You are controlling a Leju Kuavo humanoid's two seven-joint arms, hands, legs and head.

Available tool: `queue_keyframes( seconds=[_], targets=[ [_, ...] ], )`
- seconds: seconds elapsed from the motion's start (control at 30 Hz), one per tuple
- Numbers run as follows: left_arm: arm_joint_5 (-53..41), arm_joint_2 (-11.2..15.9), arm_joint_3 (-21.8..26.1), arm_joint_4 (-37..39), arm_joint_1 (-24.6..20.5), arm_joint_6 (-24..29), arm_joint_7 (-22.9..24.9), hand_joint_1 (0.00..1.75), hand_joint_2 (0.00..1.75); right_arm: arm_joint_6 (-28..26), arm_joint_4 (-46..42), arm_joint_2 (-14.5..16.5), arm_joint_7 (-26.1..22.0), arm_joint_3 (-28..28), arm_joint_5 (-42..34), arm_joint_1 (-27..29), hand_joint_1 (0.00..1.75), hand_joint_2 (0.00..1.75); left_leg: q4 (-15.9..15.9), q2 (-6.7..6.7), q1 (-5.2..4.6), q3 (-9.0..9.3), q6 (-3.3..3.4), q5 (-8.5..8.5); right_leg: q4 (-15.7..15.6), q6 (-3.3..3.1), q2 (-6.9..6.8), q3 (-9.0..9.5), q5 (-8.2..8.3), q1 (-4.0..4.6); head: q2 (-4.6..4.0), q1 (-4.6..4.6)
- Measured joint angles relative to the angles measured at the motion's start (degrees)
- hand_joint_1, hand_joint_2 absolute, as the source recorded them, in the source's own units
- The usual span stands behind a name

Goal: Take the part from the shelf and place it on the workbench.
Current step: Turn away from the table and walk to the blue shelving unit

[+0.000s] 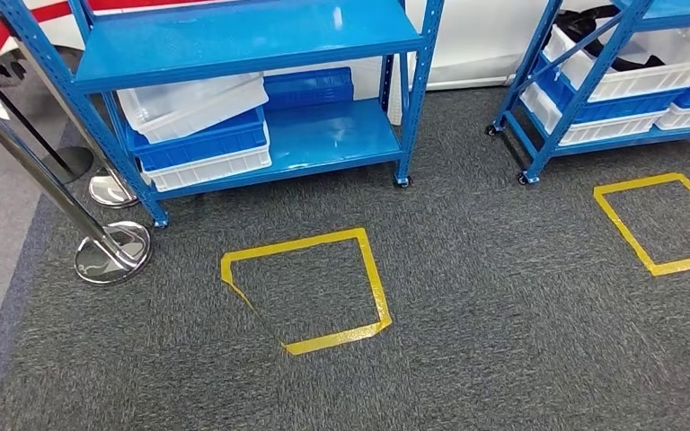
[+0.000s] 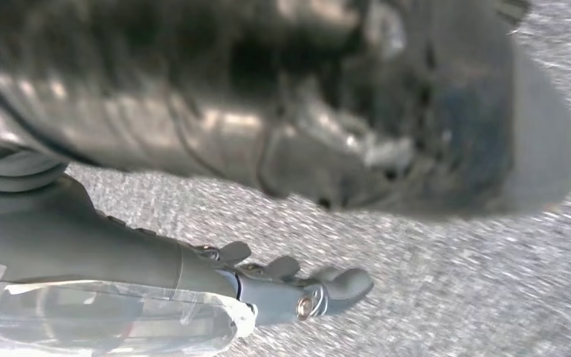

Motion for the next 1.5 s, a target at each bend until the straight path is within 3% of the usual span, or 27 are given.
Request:
queue_keyframes(
  seconds=[0.07, 0.13, 0.2, 0.23, 0.27, 0.33, 0.37, 0.4, 0.5, 0.57, 0.6, 0.67, 0.7, 0.73, 0.77, 0.87, 0.9, 1.03, 1.1, 1.17, 1.2, 1.23, 1.3, 1.37, 1.43, 1.5],
  targets=[
    [0.0, 0.0, 0.0, 0.0, -0.2, 0.1, 0.0, 0.0, 0.0, -0.1, 0.0, 0.0, 0.0, 0.0, -0.1, -0.3, 0.0, 0.0, -0.3, 0.03, 0.05, 1.46, 0.7, -0.84, 5.9, 0.31, -0.03, -3.71, -0.76, -0.06, 0.0, 0.12],
    [0.0, 0.1, 0.0, 0.0, -0.3, 0.2, -0.1, 0.0, 0.0, -0.1, 0.0, 0.0, 0.0, 0.0, -0.3, -0.2, 0.0, 0.0, -0.4, -0.03, 0.04, 2.73, 1.08, -1.96, 11.8, 0.56, -0.03, -8.75, -3.81, -0.03, 0.0, 0.15],
    [0.0, 0.1, 0.0, 0.0, -0.2, 0.3, -0.1, 0.0, 0.0, -0.1, 0.0, 0.0, 0.0, 0.0, -0.4, 0.2, 0.0, 0.0, -0.4, -0.3, 0.04, 4.33, 1.08, -3.28, 13.2, 0.72, -0.03, -12.09, -6.41, -0.04, 0.0, 0.18],
    [0.1, 0.1, 0.0, 0.0, -0.1, 0.3, -0.2, 0.0, 0.0, -0.1, 0.0, 0.0, 0.0, 0.0, -0.6, 0.3, 0.0, 0.0, -0.4, -0.44, 0.05, 5.3, 0.97, -4.02, 11.7, 0.71, -0.03, -12.75, -6.04, -0.03, 0.0, 0.2],
    [0.1, 0.0, 0.0, 0.0, 0.0, 0.3, -0.2, 0.0, 0.0, -0.1, 0.0, 0.0, 0.0, 0.0, -0.7, 0.4, 0.0, 0.0, -0.4, -0.53, 0.06, 6.32, 0.82, -4.8, 9.1, 0.55, -0.03, -12.94, -3.96, 0.0, 0.0, 0.2],
    [0.1, -0.1, 0.0, 0.0, 0.1, 0.3, -0.2, 0.0, 0.0, -0.2, 0.1, -0.1, 0.0, 0.0, -0.9, 0.6, 0.0, 0.0, -0.4, -0.65, 0.0, 7.8, 0.41, -6.4, 2.8, -0.1, -0.03, -13.08, 3.94, 0.28, 0.0, 0.21],
    [0.1, -0.1, 0.0, 0.1, 0.1, 0.3, -0.2, 0.0, 0.0, -0.2, 0.1, -0.1, 0.0, 0.0, -1.0, 0.7, 0.0, 0.0, -0.5, -0.73, -0.06, 8.22, 0.12, -7.08, 0.7, -0.44, -0.01, -12.98, 7.1, 0.48, 0.0, 0.22],
    [0.1, -0.1, 0.0, 0.1, 0.1, 0.3, -0.2, 0.0, 0.0, -0.2, 0.1, -0.2, 0.0, 0.0, -1.1, 0.7, 0.0, 0.0, -0.6, -0.8, -0.11, 8.6, -0.2, -7.43, -0.5, -0.77, 0.05, -12.89, 8.93, 0.61, 0.0, 0.23],
    [0.0, 0.0, 0.0, 0.1, -0.1, 0.3, -0.3, 0.0, 0.0, -0.3, 0.1, -0.2, 0.0, 0.0, -1.2, 0.7, 0.0, 0.0, 1.2, -0.71, -0.1, 8.42, -1.22, -6.41, -1.8, -1.72, 0.19, -11.17, 8.61, 0.38, 0.0, 0.33],
    [0.0, 0.1, 0.0, 0.1, -0.3, 0.3, -0.4, 0.0, 0.0, -0.4, 0.1, -0.3, 0.0, 0.0, -1.3, 0.6, 0.0, 0.0, 6.5, -0.39, 0.08, 5.18, -1.87, -5.66, -2.8, -2.29, 0.12, -9.35, 8.09, 0.11, 0.0, 0.23],
    [0.0, 0.0, 0.0, 0.1, -0.3, 0.3, -0.4, 0.0, 0.0, -0.4, 0.1, -0.3, 0.0, 0.0, -1.3, 0.5, 0.0, 0.0, 9.7, -0.24, 0.2, 2.98, -2.2, -6.23, -3.2, -2.47, 0.08, -8.47, 7.65, 0.1, 0.0, 0.16],
    [0.0, 0.0, 0.0, 0.1, -0.3, 0.3, -0.4, 0.0, 0.0, -0.4, 0.1, -0.3, 0.0, 0.0, -1.4, 0.5, 0.0, 0.0, 13.5, -0.05, 0.48, -1.13, -2.64, -9.84, -3.6, -2.55, 0.1, -6.67, 6.47, 0.06, 0.0, 0.13],
    [0.0, 0.0, 0.0, 0.1, -0.3, 0.3, -0.5, 0.0, 0.0, -0.4, 0.1, -0.3, 0.1, 0.0, -1.5, 0.5, 0.0, 0.0, 13.5, 0.02, 0.59, -2.37, -2.77, -11.52, -3.7, -2.52, 0.17, -5.7, 5.77, 0.04, 0.0, 0.11],
    [0.0, 0.0, 0.0, 0.1, -0.2, 0.3, -0.5, 0.0, 0.0, -0.4, 0.1, -0.3, 0.1, 0.0, -1.6, 0.6, 0.0, 0.0, 12.2, 0.08, 0.67, -3.0, -2.83, -12.0, -3.7, -2.43, 0.25, -4.64, 5.03, 0.03, 0.0, 0.12],
    [0.0, 0.0, 0.0, 0.1, -0.1, 0.3, -0.5, 0.0, 0.0, -0.4, 0.1, -0.3, 0.2, 0.0, -1.7, 0.6, 0.0, 0.0, 9.7, 0.13, 0.73, -3.09, -2.81, -10.71, -3.7, -2.3, 0.31, -3.62, 4.28, 0.02, 0.0, 0.1],
    [-0.3, 0.1, 0.0, 0.1, 0.1, 0.3, -0.4, 0.0, 0.0, -0.3, 0.1, -0.3, 0.2, 0.0, -1.8, 0.5, 0.0, 0.0, 1.3, 0.2, 0.49, -2.18, -2.12, -0.44, -3.3, -1.49, 0.49, -1.58, 2.14, 0.14, 0.0, 0.17],
    [-0.4, 0.1, 0.0, 0.1, 0.1, 0.3, -0.2, 0.0, 0.0, -0.2, 0.1, -0.3, 0.3, 0.0, -1.8, 0.4, 0.0, 0.0, 0.3, 0.18, 0.33, -1.87, -1.74, 1.59, -3.2, -1.08, 0.56, -1.21, 1.49, 0.15, 0.0, 0.2],
    [-0.5, 0.1, 0.0, 0.1, -0.4, 0.4, 0.0, 0.0, 0.0, 0.0, 0.1, -0.3, 0.3, 0.0, -1.8, -0.2, 0.0, 0.0, -0.3, 0.09, 0.16, -0.54, -0.22, 1.48, -2.4, 0.33, 0.49, -0.36, -0.6, -0.06, 0.0, 0.32],
    [-0.6, 0.1, 0.0, 0.1, -0.5, 0.4, 0.0, 0.0, 0.0, 0.1, 0.1, -0.3, 0.3, 0.1, -1.7, -0.4, 0.0, 0.0, -0.8, 0.05, 0.27, 0.01, 0.47, 1.16, 3.2, 0.7, 0.34, -3.23, -3.38, -0.11, 0.0, 0.36],
    [-0.7, 0.1, 0.0, 0.1, -0.5, 0.4, 0.0, 0.0, 0.0, 0.3, 0.1, -0.3, 0.4, 0.3, -1.6, -0.3, 0.0, 0.0, -0.9, -0.26, 0.19, 0.3, 0.84, 0.69, 10.6, 0.92, 0.32, -8.02, -5.87, -0.11, 0.0, 0.34],
    [-0.8, 0.1, 0.0, 0.1, -0.5, 0.4, 0.0, 0.0, 0.0, 0.4, 0.1, -0.3, 0.5, 0.4, -1.4, -0.1, 0.0, 0.0, -0.8, -0.58, 0.15, 0.48, 0.88, 0.46, 12.5, 0.96, 0.32, -9.67, -5.69, -0.14, 0.0, 0.34],
    [-0.9, 0.2, 0.0, 0.1, -0.5, 0.3, 0.0, 0.0, 0.0, 0.4, 0.1, -0.3, 0.6, 0.5, -1.3, 0.0, 0.0, 0.0, -0.8, -1.03, 0.13, 0.75, 0.81, 0.22, 12.2, 0.93, 0.34, -10.34, -4.23, -0.15, 0.0, 0.35],
    [-1.1, 0.1, 0.0, 0.1, -0.4, 0.2, 0.0, 0.0, 0.0, 0.4, 0.1, -0.3, 0.7, 0.7, -1.1, 0.1, 0.0, 0.0, -0.7, -2.03, 0.14, 1.37, 0.56, -0.25, 6.2, 0.56, 0.98, -8.98, 1.08, -0.11, 0.0, 0.37],
    [-1.3, 0.0, -0.1, 0.1, -0.5, 0.1, 0.1, 0.0, 0.0, 0.4, 0.2, -0.4, 0.8, 0.9, -1.1, 0.1, 0.0, 0.0, -0.4, -3.05, 0.07, 1.6, 0.14, -0.66, -0.2, 0.0, 2.85, -7.07, 4.57, -0.07, 0.0, 0.33],
    [-1.4, 0.0, -0.1, 0.1, -0.6, 0.0, 0.1, 0.0, 0.0, 0.5, 0.2, -0.5, 0.8, 1.0, -1.0, 0.1, 0.0, 0.0, -0.3, -4.0, 0.21, 1.41, -0.46, -0.73, -2.2, -0.38, 3.69, -6.46, 4.85, 0.13, 0.0, 0.33],
    [-1.5, 0.1, -0.1, 0.1, -0.5, -0.1, 0.3, 0.0, 0.0, 0.6, 0.2, -0.5, 0.9, 1.3, -0.9, 0.1, 0.0, 0.0, -0.4, -4.45, 0.36, 1.25, -1.16, -0.74, -2.8, -0.87, 2.76, -5.92, 4.98, 0.0, 0.0, 0.36]
  ],
)
